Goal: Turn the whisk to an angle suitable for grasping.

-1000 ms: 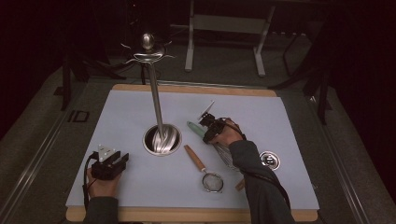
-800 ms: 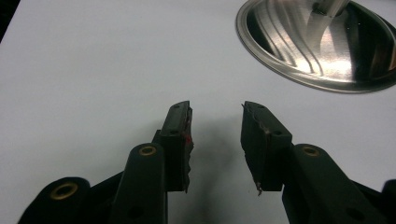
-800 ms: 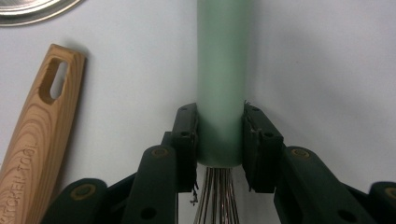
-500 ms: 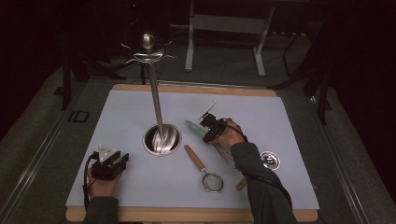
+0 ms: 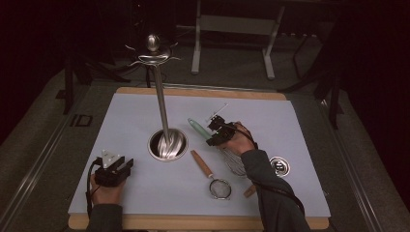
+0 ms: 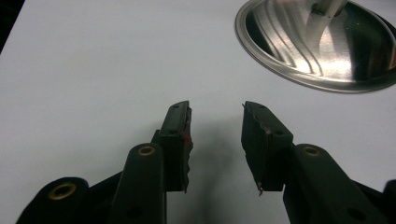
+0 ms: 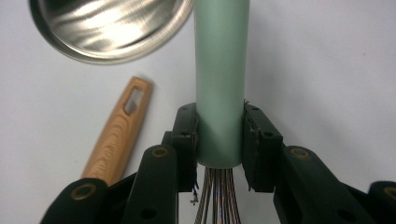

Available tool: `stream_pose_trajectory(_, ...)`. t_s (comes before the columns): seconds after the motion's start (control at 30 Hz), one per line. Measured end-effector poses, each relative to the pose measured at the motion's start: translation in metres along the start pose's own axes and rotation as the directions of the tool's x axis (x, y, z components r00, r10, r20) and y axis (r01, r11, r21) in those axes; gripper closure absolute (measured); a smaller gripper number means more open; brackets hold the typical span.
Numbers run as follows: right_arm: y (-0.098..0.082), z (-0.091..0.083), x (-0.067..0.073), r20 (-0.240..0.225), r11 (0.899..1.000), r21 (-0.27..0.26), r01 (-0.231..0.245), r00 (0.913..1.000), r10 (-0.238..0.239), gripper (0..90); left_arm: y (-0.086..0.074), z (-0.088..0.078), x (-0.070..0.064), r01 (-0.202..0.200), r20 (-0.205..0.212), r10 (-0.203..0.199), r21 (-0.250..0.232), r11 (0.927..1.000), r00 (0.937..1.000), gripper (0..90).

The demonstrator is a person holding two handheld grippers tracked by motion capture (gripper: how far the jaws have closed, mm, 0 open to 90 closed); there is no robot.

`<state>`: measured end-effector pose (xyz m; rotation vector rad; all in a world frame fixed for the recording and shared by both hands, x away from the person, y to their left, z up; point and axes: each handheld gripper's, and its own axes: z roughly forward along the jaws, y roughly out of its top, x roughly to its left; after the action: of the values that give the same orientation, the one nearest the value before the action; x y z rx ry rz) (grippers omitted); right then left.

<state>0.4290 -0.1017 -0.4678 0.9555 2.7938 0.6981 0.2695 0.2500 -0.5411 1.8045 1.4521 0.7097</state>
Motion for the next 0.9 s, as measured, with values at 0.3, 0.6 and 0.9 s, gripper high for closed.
stream_pose_trajectory(0.3, -0.001, -0.011, 0.005, -0.01, 0.997, -0.077, 0.012, 0.9999, -0.013, 69.0, 0.0, 0.0, 0.0, -0.001, -0.001, 0.001, 0.0, 1.0, 1.0, 62.5)
stream_pose_trajectory(0.6, -0.001, -0.02, 0.012, -0.019, 0.99, -0.138, 0.026, 0.9994, -0.029, 69.0, 0.0, 0.0, 0.0, 0.0, -0.002, 0.0, 0.0, 1.0, 1.0, 62.4)
stream_pose_trajectory(0.9, -0.001, -0.031, 0.017, -0.023, 0.978, -0.206, 0.035, 0.9989, -0.041, 69.0, 0.0, 0.0, 0.0, 0.0, -0.002, 0.0, -0.001, 1.0, 1.0, 62.4)
